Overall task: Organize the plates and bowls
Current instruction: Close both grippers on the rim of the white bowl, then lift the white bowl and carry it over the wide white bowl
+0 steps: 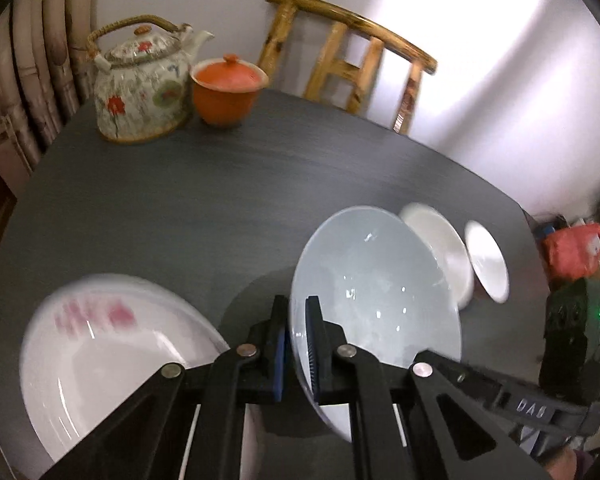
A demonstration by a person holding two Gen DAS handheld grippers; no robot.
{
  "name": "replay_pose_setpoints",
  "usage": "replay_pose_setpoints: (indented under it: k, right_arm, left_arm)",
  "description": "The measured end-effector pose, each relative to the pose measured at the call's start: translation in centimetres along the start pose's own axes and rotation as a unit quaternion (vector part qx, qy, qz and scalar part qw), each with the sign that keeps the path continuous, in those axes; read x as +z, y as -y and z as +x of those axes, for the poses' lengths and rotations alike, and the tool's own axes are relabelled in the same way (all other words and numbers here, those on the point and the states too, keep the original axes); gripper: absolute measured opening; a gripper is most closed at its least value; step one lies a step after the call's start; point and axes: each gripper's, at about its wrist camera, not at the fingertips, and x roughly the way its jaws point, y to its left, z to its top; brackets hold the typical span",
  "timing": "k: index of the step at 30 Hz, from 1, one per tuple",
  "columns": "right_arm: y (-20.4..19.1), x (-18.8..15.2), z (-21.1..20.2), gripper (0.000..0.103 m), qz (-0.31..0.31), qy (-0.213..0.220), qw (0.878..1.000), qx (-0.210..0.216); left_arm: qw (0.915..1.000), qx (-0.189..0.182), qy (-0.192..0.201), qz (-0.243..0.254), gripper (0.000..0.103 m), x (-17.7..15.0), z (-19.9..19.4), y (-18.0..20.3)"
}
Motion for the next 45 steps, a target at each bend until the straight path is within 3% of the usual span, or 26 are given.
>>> replay_pose_setpoints:
  k: [6,12,18,31,32,34,36,45]
  right_arm:
    - [2.8,-4.0,-5.8,0.018,-0.034,0.017,0.999,-0.022]
    - [6.7,-7.0,-9.6,0.018,-0.025,0.027,0.999,-0.04]
    - [9.9,-8.5,-11.1,0.017,-0.003,0.029,0.999,-0.039]
    - [10.6,-9.0,-10.9,0.017,-0.009,0.034,0.999,-0.034]
    - [10.7,-9.0,-10.9,0.017,-0.008,0.034,0.999,-0.033]
    - [10.8,-8.9,-11.0,0.017,-0.007,0.032,0.999,-0.025]
    - [11.2,-8.9,-11.5,0.018,-0.001,0.038,0.999,-0.016]
    - [11.6,-7.5,-15.5,0.019,0.013,0.092,0.996,0.017]
  left_arm:
    - [0.9994,-0.031,-0.015,-0.009,0.008,-5.7,-0.1,3.9]
    - [0.9988,-0.034,-0.035,-0.006,0.009,-10.0,1.3,7.3]
    - [0.9993,-0.021,-0.032,0.007,0.009,-11.0,1.7,8.9]
    - [0.9998,0.004,-0.018,0.012,0.01,-12.0,1.8,9.0]
    - [0.9999,-0.002,-0.013,0.01,0.011,-12.1,1.6,8.8]
    - [0.9999,0.0,-0.009,0.006,0.029,-12.0,1.3,8.7]
    - [1.0,0.0,0.002,0.004,0.034,-11.9,0.6,8.6]
    - [0.9998,0.0,0.021,-0.005,0.039,-10.5,-1.5,7.8]
